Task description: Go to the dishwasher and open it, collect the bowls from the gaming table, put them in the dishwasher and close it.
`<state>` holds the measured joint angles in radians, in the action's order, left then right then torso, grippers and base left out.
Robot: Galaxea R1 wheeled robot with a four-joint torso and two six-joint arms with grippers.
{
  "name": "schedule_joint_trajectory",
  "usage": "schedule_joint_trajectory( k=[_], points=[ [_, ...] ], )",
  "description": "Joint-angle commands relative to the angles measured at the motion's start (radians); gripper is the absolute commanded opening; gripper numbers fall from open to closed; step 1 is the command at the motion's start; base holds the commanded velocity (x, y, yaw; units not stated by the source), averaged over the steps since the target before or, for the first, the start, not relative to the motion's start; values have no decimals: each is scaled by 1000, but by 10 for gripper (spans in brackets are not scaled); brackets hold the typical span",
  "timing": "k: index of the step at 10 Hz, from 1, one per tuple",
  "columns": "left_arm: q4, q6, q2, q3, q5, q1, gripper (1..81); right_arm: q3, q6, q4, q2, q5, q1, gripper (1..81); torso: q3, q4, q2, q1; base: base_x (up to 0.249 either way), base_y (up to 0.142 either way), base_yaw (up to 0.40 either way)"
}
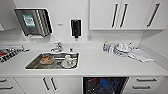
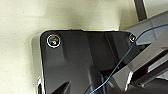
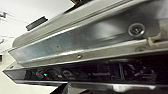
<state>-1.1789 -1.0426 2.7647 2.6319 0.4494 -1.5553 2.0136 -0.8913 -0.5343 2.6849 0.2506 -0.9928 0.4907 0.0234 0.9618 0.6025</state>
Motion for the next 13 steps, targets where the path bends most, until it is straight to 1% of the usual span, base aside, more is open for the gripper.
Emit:
schedule_joint_trajectory(
  k=[1,4,5,7,9,10,11,12,13],
  points=[
    [-4,4,-28,4,-18,14,811,8,-15,30,-6,-17,219,811,0,0,0,0,0,0,0],
    [-4,4,-32,4,-18,13,811,-1,-15,65,-1,-16,289,811,0,0,0,0,0,0,0],
    [-4,4,-34,4,-18,13,811,-6,-15,82,-1,-16,327,811,0,0,0,0,0,0,0],
    [-4,4,-40,4,-18,10,811,-32,-15,134,-12,-4,398,811,0,0,0,0,0,0,0],
    [-4,4,-45,4,8,10,811,-41,-15,160,-6,2,458,811,0,0,0,-1,0,0,0],
    [-4,3,-42,4,8,10,811,-79,-15,184,-26,38,512,811,0,0,0,-1,0,0,0],
    [-5,3,-42,5,8,10,811,-207,-11,224,-121,76,551,811,0,0,0,0,0,0,0],
    [-4,4,-40,4,8,8,811,-367,-3,229,-237,120,550,811,0,0,0,0,0,0,0],
    [-4,4,-39,5,8,10,811,-445,-2,221,-304,163,489,811,0,0,0,0,0,0,0]
  ],
)
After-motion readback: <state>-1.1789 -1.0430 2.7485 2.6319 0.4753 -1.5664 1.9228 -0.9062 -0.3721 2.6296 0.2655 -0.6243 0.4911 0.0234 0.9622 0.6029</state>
